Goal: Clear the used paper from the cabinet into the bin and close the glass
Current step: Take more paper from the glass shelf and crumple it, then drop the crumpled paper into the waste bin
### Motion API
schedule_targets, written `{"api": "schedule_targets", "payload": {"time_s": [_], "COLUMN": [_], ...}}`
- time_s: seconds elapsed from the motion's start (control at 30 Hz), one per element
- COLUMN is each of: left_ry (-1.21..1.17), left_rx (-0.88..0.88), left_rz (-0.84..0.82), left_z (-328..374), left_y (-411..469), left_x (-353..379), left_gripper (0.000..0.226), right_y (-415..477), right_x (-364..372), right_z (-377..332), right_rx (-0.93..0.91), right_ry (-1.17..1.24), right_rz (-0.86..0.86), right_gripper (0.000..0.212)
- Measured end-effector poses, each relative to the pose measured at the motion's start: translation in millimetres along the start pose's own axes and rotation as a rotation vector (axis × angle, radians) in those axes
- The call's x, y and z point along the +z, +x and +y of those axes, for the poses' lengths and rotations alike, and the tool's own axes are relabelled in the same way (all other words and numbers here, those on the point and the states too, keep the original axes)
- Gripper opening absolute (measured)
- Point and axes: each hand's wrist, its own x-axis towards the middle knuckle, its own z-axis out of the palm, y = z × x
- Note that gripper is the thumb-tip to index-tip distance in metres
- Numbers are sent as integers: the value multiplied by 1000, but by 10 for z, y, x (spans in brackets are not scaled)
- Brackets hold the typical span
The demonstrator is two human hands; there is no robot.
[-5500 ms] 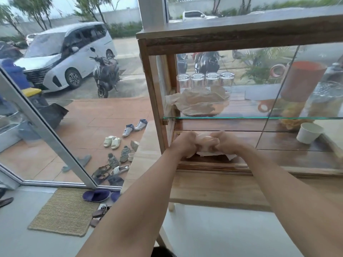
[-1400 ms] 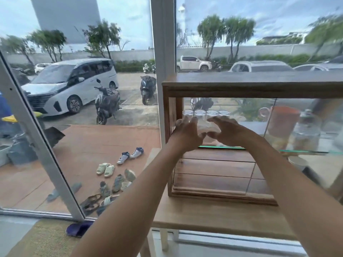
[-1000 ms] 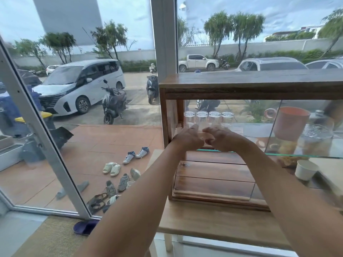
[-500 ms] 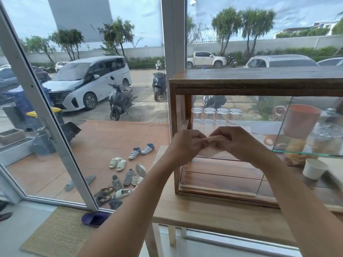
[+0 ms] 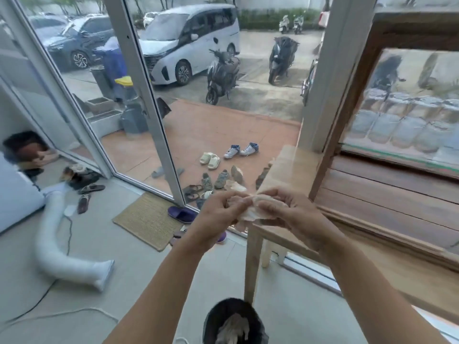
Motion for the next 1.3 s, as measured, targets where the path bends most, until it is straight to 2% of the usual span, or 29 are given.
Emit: {"api": "schedule_targets", "payload": {"time_s": [0.1,0.2,0.37,0.47,0.73,0.93,1.1,1.17,1.23,1.3], "left_ry": [-37,-81,-116,-114,-112,-113,-77,-26,60,163], "left_rx": [-125,-256,-515,-676,-956,-1061,-1121,-1132,-1129,-1112], "left_rz": [142,264,372,418,402,398,359,311,245,201], "left_z": [-402,-883,-1922,-2645,-4426,-5500,-6061,-6139,-6106,-5938], "left_y": [-209,-398,-707,-858,-1005,-919,-884,-885,-884,-893], "left_x": [-303,-514,-647,-607,-345,-190,-116,-114,-125,-161], "left_gripper": [13,10,11,11,13,18,15,17,26,40], "right_y": [268,469,637,676,665,751,842,861,859,819], "right_x": [324,608,871,884,670,470,362,340,332,334], "right_z": [474,1032,2128,2866,4736,5726,6172,6220,6160,6021], "right_rx": [125,256,501,649,916,1000,1017,1021,1015,969], "right_ry": [79,89,107,65,-41,-139,-228,-348,-446,-519], "right_rz": [-4,-6,-9,-25,-15,15,-51,-54,-61,-95], "right_gripper": [23,23,19,27,27,27,37,60,78,79]}}
